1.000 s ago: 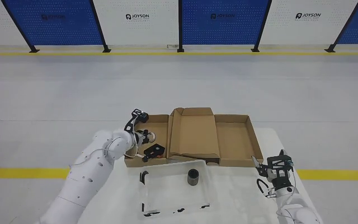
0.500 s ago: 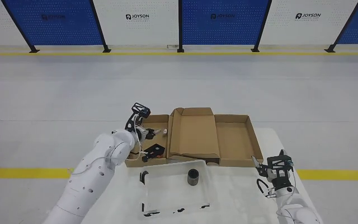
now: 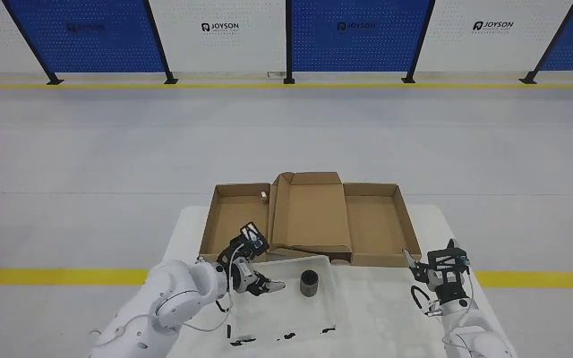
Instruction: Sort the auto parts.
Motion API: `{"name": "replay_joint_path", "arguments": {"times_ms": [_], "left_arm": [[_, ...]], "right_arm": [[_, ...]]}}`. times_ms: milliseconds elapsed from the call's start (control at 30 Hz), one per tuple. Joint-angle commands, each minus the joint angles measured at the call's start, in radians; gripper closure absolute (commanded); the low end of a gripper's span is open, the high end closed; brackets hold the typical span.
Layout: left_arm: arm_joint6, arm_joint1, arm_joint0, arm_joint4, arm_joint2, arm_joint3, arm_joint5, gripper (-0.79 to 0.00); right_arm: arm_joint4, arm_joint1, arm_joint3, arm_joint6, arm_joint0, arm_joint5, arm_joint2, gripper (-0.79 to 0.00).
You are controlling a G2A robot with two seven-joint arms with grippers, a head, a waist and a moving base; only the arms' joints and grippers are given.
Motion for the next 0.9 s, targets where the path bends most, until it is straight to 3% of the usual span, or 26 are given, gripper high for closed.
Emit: {"name": "replay_joint_path", "arguments": {"times_ms": [0, 600, 700, 867], "left_arm": [[0.001, 0.0, -0.001, 0.001, 0.0, 0.001, 0.002, -0.785], [0.001, 0.0, -0.001, 0.001, 0.0, 0.001, 0.002, -0.785], [-0.001, 0.004, -0.001, 0.037, -0.003, -0.091, -0.021, -0.785], [-0.053, 0.031, 0.014, -0.027, -0.187, -0.183, -0.069, -0.785]], "right_arm": [[0.0, 0.0, 0.0, 0.0, 0.0, 0.0, 0.0, -0.785], [0.0, 0.0, 0.0, 0.0, 0.0, 0.0, 0.0, -0.785], [0.0, 0.0, 0.0, 0.0, 0.0, 0.0, 0.0, -0.785], [0.0, 0.0, 0.0, 0.0, 0.0, 0.0, 0.0, -0.785]]}}
